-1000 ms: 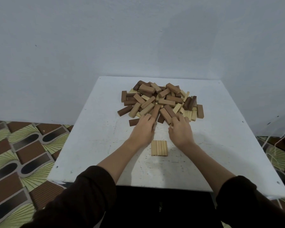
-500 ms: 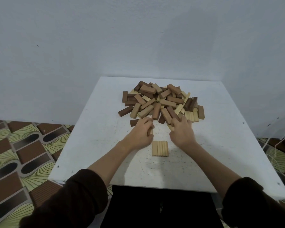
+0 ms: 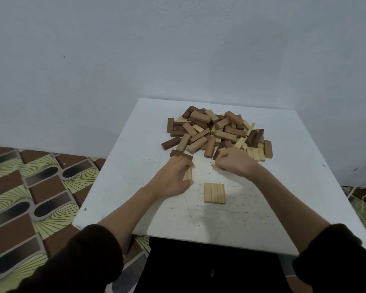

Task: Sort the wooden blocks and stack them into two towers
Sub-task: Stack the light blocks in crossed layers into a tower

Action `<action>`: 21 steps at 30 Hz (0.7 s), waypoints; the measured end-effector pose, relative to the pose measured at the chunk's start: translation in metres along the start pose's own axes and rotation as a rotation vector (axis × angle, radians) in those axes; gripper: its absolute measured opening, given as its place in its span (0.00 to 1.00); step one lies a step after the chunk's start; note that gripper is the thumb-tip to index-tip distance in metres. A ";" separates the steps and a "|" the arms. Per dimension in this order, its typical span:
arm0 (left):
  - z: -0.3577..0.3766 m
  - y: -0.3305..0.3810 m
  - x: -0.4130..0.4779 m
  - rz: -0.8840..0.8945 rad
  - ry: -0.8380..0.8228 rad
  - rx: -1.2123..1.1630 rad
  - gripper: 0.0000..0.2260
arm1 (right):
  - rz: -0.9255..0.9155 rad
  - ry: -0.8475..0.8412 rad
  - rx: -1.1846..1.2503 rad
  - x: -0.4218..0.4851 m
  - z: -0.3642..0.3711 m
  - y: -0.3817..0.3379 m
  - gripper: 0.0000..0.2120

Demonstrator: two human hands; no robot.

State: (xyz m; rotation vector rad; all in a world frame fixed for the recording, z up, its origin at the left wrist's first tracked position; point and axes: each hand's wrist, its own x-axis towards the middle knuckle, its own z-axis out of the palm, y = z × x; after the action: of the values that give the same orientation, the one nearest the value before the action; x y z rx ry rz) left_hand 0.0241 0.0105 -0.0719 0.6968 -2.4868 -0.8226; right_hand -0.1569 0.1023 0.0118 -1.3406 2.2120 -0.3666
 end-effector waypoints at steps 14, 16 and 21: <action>-0.022 -0.028 -0.030 -0.182 0.158 -0.147 0.14 | -0.221 0.158 0.054 0.013 0.081 -0.039 0.14; -0.023 -0.032 -0.029 -0.142 0.171 -0.125 0.18 | -0.172 0.191 0.073 0.015 0.076 -0.034 0.13; -0.023 -0.030 -0.021 -0.123 0.141 -0.073 0.19 | -0.115 0.153 0.059 0.018 0.076 -0.028 0.12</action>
State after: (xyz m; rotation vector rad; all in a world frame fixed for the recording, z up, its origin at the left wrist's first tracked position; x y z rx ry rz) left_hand 0.0623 -0.0081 -0.0794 0.8580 -2.2961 -0.8720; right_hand -0.1005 0.0765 -0.0429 -1.4546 2.2329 -0.5909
